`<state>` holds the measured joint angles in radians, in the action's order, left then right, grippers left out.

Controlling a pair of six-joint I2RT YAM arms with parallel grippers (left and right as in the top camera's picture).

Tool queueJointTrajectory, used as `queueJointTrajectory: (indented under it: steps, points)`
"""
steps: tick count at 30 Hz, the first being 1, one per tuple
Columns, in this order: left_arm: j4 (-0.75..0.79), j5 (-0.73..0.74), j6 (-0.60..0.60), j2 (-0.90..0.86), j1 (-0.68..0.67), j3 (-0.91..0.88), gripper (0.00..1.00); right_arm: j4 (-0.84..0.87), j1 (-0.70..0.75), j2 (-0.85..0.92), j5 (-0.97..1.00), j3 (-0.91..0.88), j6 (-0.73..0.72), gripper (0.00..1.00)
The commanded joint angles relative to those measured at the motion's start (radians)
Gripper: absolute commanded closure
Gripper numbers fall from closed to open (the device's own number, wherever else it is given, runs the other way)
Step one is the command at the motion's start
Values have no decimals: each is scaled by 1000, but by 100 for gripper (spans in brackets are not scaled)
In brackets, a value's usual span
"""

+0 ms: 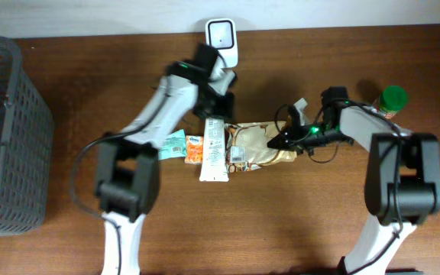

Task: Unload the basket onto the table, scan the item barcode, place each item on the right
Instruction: 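Release left gripper and lift rice bag with right gripper to scanner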

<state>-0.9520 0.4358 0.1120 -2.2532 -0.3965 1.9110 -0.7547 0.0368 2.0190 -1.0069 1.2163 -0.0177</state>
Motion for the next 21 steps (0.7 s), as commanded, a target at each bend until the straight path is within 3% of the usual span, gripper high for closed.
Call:
queueJointTrajectory:
  steps: [1, 4, 10, 12, 14, 15, 16, 17, 21]
  points:
    - [-27, -13, -39, 201, 101, 39, 87, -31, 20, -162, -141, 3, 81, 96]
    - [-56, -14, -39, 249, 180, 39, 79, -42, 40, -273, -245, 3, 93, 96]
    - [-138, -86, -39, 249, 267, 35, 77, -26, 77, -354, -332, 5, 180, 96]
    - [-150, -136, -39, 249, 267, 34, 70, 54, 77, -354, -475, 16, 158, 96]
    - [-154, -162, -39, 249, 267, 34, 63, 68, 77, -362, -480, 63, 112, 96]
    - [-159, -185, -39, 249, 267, 34, 53, 63, 81, -373, -483, 92, 94, 96]
    - [-169, -225, -39, 249, 267, 34, 31, 63, 98, -397, -513, 134, 68, 96]
    - [-177, -251, -39, 249, 267, 34, 1, 63, 118, -409, -532, 158, 38, 96]
    - [-183, -273, -39, 249, 267, 34, 1, 62, 237, -489, -546, 188, -52, 96]
